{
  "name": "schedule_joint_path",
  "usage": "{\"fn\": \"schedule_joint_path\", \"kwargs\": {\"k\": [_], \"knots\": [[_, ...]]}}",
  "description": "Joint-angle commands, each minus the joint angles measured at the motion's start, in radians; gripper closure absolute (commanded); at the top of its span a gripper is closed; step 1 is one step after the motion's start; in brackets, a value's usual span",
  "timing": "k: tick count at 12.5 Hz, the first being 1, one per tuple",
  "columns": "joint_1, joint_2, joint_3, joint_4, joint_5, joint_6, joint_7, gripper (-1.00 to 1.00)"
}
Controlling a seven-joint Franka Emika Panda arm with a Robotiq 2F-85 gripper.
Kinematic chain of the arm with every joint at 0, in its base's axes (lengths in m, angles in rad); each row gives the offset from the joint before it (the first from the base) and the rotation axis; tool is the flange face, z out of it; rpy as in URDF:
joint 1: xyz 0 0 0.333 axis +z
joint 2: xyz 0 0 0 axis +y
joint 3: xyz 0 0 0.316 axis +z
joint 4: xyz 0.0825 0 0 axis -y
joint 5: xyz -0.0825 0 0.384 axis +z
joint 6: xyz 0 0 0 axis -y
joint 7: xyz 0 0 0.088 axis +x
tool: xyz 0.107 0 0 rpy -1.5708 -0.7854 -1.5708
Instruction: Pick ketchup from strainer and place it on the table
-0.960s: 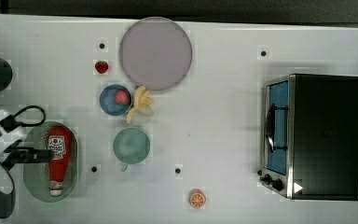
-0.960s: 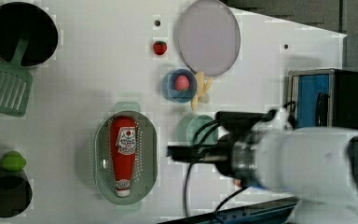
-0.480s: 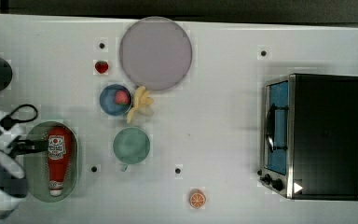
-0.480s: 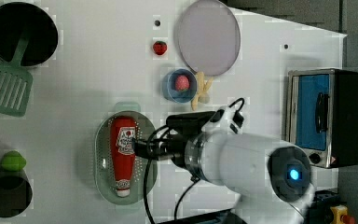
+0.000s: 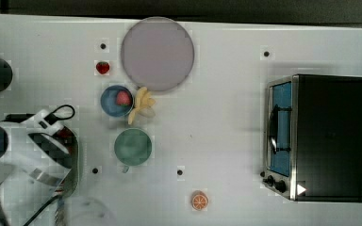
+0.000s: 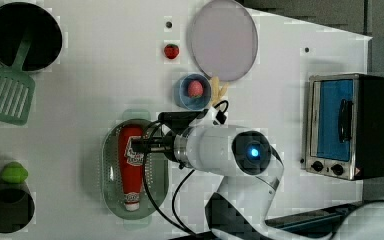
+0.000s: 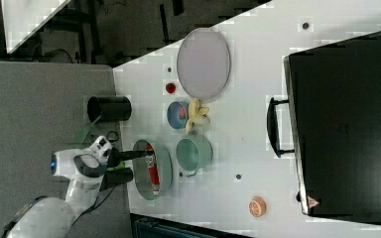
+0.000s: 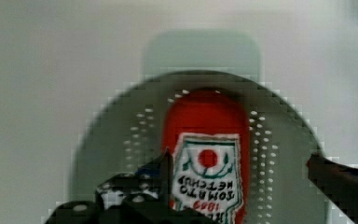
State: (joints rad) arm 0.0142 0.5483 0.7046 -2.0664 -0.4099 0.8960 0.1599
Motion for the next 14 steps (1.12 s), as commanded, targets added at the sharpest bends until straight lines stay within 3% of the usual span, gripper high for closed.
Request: {"fn": "schedule_joint_path", "kwargs": {"k": [1, 5, 6, 9, 12, 14], "knots": [[0.018, 0.054, -0.003, 0.005, -0.064, 0.082, 0.133, -1.00], [0.051, 0.144, -0.047, 0.026, -0.122, 0.142, 0.210, -1.00], [0.061, 0.157, -0.058, 0.034, -0.125, 0.148, 0.210, -0.91], [0.070, 0.158, -0.069, 0.041, -0.125, 0.160, 0.210, -0.20], [0.046, 0.084, -0.024, 0.005, -0.108, 0.125, 0.210, -0.18], [0.002, -0.013, 0.042, -0.030, -0.017, 0.088, 0.210, -0.18]]}}
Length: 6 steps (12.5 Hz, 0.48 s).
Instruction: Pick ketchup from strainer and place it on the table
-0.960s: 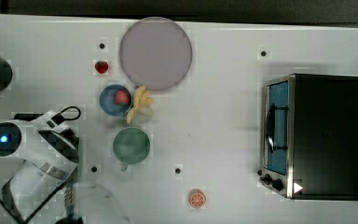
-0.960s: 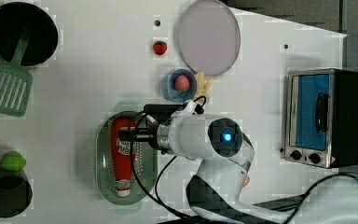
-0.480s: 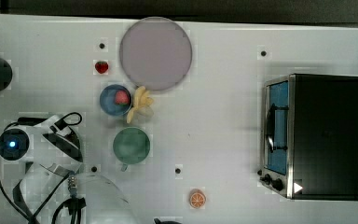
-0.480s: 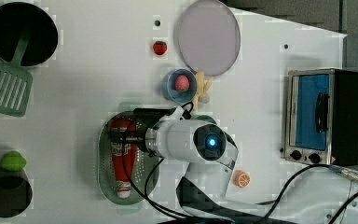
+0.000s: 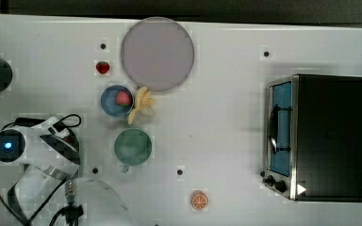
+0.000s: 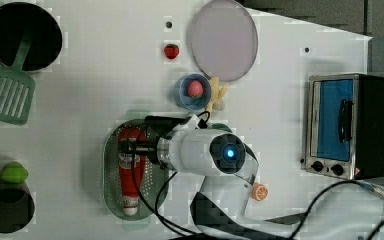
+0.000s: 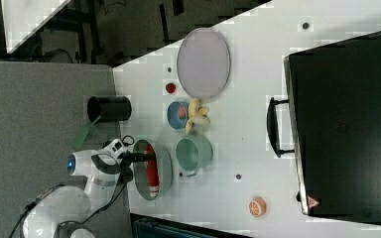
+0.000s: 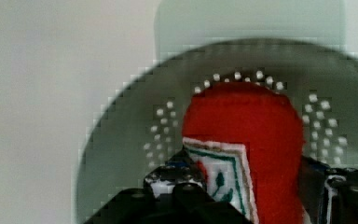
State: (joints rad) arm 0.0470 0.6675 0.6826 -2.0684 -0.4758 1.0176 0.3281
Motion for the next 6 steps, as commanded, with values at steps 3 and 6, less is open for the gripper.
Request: {"fn": "schedule_joint_path", "kwargs": {"k": [3, 6], "knots": [[-0.106, -0.284, 0.138, -0.023, 0.210, -0.135, 0.030, -0.18], [-0.164, -0.395, 0.155, 0.022, 0.288, -0.233, -0.079, -0.18]]}}
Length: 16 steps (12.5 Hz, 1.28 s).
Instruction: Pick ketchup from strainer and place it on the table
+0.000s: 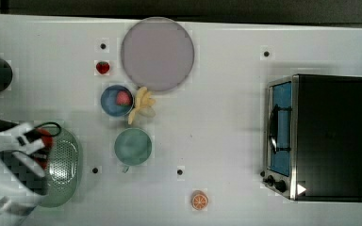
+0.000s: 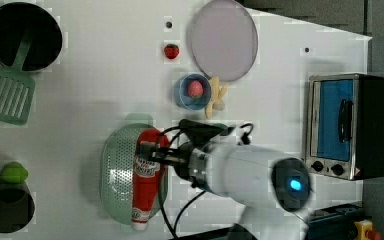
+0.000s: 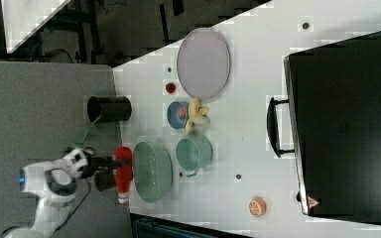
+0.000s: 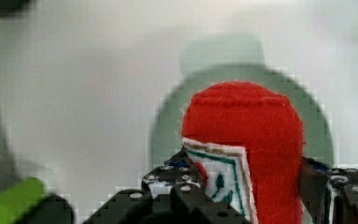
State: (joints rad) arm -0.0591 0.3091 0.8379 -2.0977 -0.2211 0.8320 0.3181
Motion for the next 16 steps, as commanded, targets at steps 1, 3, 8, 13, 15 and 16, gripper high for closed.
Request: {"fn": "schedule_joint_path", "kwargs": {"k": [1, 3, 8, 13, 15, 16], "knots": [[-0.077, -0.056, -0.001, 0.073, 0.064, -0.092, -0.127, -0.18], [-0.127, -0.071, -0.006, 0.128, 0.149, -0.217, -0.257, -0.18], [-0.270, -0.072, -0.089, 0.239, 0.196, -0.378, -0.485, -0.18], [-0.364, -0.068, -0.263, 0.241, 0.196, -0.377, -0.685, -0.18], [-0.385, -0.058, -0.340, 0.229, 0.196, -0.377, -0.752, -0.18], [-0.392, -0.053, -0.377, 0.214, 0.196, -0.374, -0.766, -0.18]]}}
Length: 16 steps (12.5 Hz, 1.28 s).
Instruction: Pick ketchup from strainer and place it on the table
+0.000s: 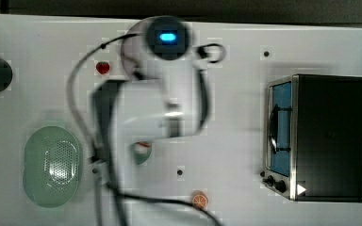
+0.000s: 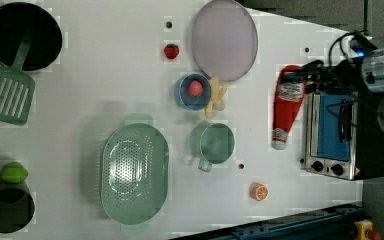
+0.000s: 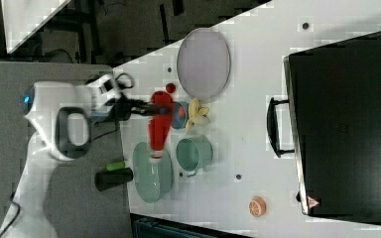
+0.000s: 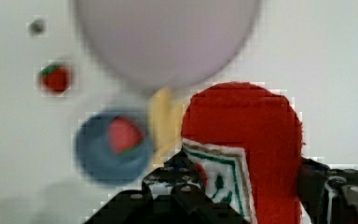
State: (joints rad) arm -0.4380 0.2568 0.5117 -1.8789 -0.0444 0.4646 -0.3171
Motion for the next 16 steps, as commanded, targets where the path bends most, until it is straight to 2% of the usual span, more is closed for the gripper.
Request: {"fn": "schedule_joint_path", "kwargs": {"k": [1, 4, 8, 11, 12, 15, 16], "knots": [[-0.016, 0.003, -0.082, -0.024, 0.019, -0.001, -0.131, -0.18], [-0.018, 0.008, -0.138, -0.111, 0.019, 0.086, -0.131, -0.18], [-0.018, 0.034, -0.143, -0.266, 0.019, 0.270, -0.131, -0.18], [-0.018, 0.096, -0.144, -0.321, 0.019, 0.362, -0.131, -0.18], [-0.018, 0.116, -0.148, -0.327, 0.018, 0.395, -0.131, -0.25], [-0.018, 0.131, -0.157, -0.339, 0.017, 0.438, -0.131, -0.87], [-0.018, 0.118, -0.155, -0.339, 0.017, 0.432, -0.131, -1.00]]}}
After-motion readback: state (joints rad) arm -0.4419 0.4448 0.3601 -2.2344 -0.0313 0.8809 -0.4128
